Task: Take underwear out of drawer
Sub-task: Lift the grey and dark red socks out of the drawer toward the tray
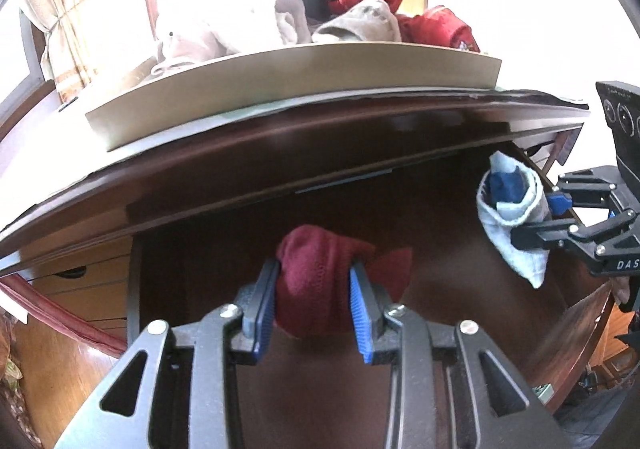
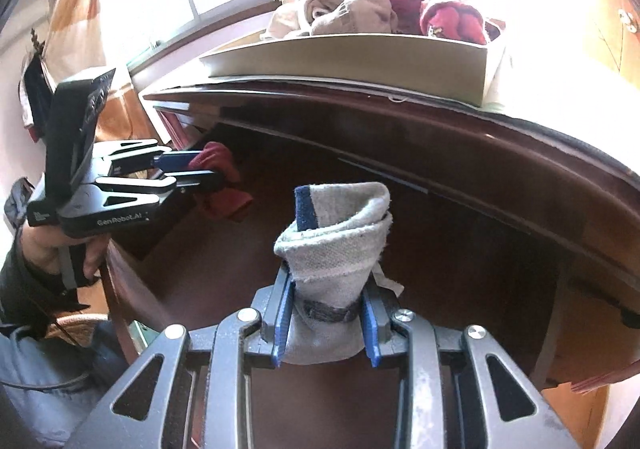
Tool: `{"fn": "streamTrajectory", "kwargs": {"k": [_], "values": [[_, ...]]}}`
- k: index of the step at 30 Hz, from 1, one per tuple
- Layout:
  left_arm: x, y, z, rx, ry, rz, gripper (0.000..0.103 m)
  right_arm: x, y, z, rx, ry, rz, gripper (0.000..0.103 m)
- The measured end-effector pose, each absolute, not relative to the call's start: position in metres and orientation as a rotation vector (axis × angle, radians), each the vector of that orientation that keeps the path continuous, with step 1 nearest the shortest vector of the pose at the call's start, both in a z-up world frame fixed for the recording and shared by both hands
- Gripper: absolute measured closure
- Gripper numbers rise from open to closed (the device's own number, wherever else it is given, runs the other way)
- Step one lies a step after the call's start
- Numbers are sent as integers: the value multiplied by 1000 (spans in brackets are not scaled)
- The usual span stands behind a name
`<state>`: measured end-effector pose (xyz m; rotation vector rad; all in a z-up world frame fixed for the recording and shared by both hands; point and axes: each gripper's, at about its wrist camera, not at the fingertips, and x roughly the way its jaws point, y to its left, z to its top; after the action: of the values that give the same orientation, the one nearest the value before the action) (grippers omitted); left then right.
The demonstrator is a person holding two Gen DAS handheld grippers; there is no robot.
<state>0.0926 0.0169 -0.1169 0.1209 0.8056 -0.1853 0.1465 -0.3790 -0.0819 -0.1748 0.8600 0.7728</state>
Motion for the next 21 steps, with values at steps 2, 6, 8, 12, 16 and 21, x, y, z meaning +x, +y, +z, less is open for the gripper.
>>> {"fn": "streamTrajectory", "kwargs": {"k": [2,6,8,12,16,21], "values": [[94,10,-120,123,800,-184,71,143,-383,-80,-179,846,764,71],[90,7,-119,121,757,-168,71,141,-392,-76,-133,810,761,71],[88,7,-118,120,738,-157,71,136,-398,-73,-114,779,764,71],[83,12,-116,121,719,-154,71,131,-402,-70,-103,738,754,71],[83,8,-117,121,703,-144,71,130,-406,-68,-84,714,748,71],[78,4,-117,130,667,-122,71,127,-412,-67,-72,687,739,71]]}}
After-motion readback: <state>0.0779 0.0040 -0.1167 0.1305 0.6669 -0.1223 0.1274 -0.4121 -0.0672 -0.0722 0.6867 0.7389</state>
